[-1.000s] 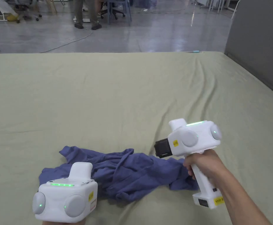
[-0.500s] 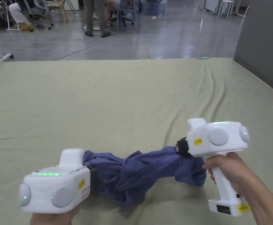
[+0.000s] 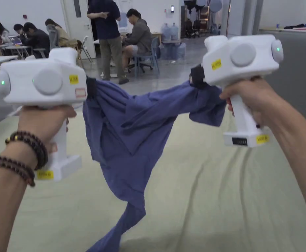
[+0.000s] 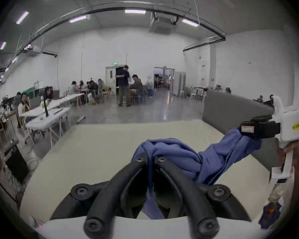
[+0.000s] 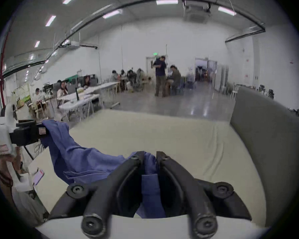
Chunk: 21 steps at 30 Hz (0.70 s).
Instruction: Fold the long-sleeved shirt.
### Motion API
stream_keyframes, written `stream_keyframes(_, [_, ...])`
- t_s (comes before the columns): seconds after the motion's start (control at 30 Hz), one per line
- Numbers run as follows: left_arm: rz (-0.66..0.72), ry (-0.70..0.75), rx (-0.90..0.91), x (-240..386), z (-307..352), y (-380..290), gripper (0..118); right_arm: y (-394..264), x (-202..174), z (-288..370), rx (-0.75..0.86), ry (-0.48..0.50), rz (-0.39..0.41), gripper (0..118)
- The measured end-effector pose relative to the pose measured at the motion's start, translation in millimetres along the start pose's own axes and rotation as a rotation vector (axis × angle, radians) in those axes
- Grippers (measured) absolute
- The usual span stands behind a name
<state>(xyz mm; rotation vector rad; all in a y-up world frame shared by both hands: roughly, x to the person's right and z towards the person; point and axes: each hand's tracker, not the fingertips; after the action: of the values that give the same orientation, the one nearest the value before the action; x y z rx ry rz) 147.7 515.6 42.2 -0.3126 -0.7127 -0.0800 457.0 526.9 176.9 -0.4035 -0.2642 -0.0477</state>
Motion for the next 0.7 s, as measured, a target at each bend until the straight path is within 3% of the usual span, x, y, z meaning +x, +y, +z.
stream_keyframes(0.17, [-0.008,0.043,0.029,-3,-7,51,0,51,2,3,0.023,-0.045,0.016,9])
stream_keyframes(0.33, [-0.034,0.074,0.011,-5,-27,34,0,26,7,-9,0.002,-0.026,-0.032,9])
stream_keyframes(0.47, [-0.006,0.044,-0.108,-6,-59,-28,0,-43,4,-43,-0.083,-0.029,-0.038,9])
stream_keyframes(0.7, [0.091,0.010,-0.429,-4,-115,-198,0,-213,9,-126,-0.345,0.013,-0.110,9])
